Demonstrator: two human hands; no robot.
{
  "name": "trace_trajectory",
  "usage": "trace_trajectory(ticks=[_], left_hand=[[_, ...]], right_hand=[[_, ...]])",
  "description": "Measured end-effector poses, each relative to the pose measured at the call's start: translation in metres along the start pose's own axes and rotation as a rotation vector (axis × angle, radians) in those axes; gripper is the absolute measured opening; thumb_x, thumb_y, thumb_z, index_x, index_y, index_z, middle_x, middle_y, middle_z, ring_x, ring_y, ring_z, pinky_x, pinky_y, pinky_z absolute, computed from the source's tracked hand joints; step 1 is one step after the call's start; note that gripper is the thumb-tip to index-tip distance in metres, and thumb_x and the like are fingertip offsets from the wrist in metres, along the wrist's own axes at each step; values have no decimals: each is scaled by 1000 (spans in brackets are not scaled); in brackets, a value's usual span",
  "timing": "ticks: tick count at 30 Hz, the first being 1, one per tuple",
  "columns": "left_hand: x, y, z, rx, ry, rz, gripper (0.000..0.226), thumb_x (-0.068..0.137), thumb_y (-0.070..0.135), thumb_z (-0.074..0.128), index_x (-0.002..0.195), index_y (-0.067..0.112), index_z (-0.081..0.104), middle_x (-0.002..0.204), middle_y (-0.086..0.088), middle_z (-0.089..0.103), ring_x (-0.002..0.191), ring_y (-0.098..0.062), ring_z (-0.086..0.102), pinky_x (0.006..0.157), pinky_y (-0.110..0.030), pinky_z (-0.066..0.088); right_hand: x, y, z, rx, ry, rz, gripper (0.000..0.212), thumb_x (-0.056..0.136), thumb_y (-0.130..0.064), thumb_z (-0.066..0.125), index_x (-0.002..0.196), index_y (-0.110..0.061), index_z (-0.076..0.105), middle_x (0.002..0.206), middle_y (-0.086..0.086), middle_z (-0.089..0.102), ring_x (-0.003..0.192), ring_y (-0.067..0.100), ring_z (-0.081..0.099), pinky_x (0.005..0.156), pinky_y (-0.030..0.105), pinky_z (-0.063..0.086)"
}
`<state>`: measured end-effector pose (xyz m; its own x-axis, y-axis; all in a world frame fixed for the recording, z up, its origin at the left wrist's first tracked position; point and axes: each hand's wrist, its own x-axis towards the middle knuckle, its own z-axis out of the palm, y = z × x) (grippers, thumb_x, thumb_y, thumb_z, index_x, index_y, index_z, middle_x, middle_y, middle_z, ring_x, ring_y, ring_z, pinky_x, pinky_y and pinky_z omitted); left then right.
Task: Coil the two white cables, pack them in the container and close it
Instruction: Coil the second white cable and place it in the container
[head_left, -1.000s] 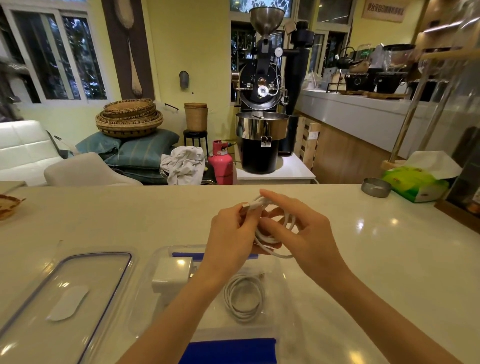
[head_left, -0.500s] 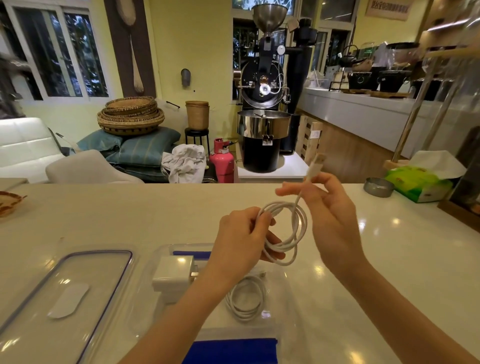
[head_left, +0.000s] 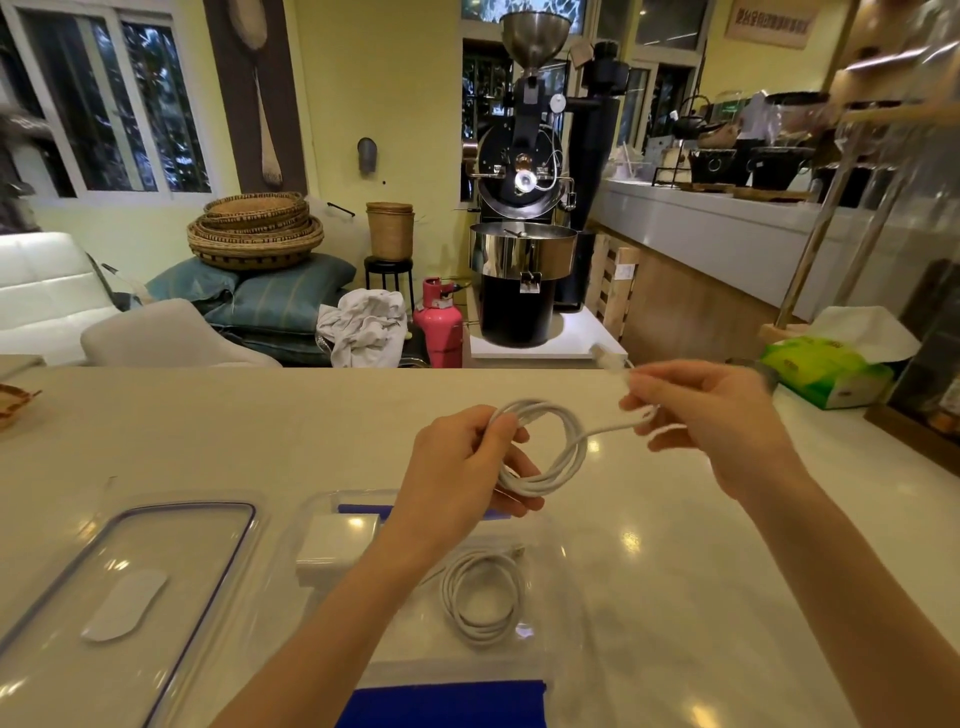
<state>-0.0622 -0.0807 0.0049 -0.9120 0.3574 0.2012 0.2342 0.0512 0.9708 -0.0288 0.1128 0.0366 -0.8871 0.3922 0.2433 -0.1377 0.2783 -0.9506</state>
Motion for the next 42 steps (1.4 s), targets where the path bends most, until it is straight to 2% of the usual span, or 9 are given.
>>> trace_trajectory(ticks=[3,11,14,18,24,30,34,38,42], left_hand=[[0,2,0,17,-4,0,24,93,19,45,78,9,61,55,-2,67,49,-22,68,47,-29,58],[1,3,-2,-26,-50,-87,26,92,19,47,84,0,63,55,-7,67,46,-23,67,44,-27,56],[1,5,-1,-86,-130,-164,26,92,20,49,80,2,64,51,-5,66,44,-22,66,42,-24,55],[2,5,-1,-108,-169,-197,28,92,22,48,79,4,64,49,-3,66,44,-21,66,42,-23,54],[-1,3,3,-6,-170,-146,27,92,20,48,83,1,65,54,-6,66,44,-20,66,40,-22,52],[-1,-1,6,49,-89,-77,25,92,20,48,86,3,65,56,-4,67,47,-19,67,41,-23,53],[-1,-1,5,40,-48,-63,24,93,20,47,78,12,63,58,-4,67,49,-20,68,44,-24,55],[0,-4,6,88,-29,-15,23,91,22,48,73,16,61,63,-5,67,48,-16,67,45,-23,55],[-2,-8,9,170,14,45,23,91,23,49,74,15,63,63,-1,64,48,-10,66,46,-22,56]], right_hand=[[1,8,6,-281,-290,82,10,80,-16,65,77,-14,73,58,-1,71,41,6,53,38,16,41],[1,13,13,-153,-666,23,14,75,-24,65,75,-14,76,46,-5,58,41,9,35,40,17,31],[4,19,14,-4,-634,8,16,69,-23,64,76,-15,76,50,6,54,41,9,33,39,17,29],[4,22,18,121,-555,48,15,71,-14,63,80,-9,74,76,24,59,38,7,38,36,15,31],[6,22,22,47,-403,44,17,85,-3,55,84,-13,70,67,2,72,56,13,65,53,18,53],[4,17,29,69,-273,71,22,93,-11,44,88,-14,66,75,5,70,67,14,70,60,21,57],[5,10,28,88,-321,78,28,93,-28,43,85,-16,67,74,0,72,73,16,70,62,21,56],[-1,9,28,7,-352,27,11,85,-14,58,87,-20,67,76,-5,74,76,12,70,63,17,55],[-2,13,31,203,-353,211,17,87,-6,52,93,-14,66,79,-1,75,74,13,70,73,27,55]])
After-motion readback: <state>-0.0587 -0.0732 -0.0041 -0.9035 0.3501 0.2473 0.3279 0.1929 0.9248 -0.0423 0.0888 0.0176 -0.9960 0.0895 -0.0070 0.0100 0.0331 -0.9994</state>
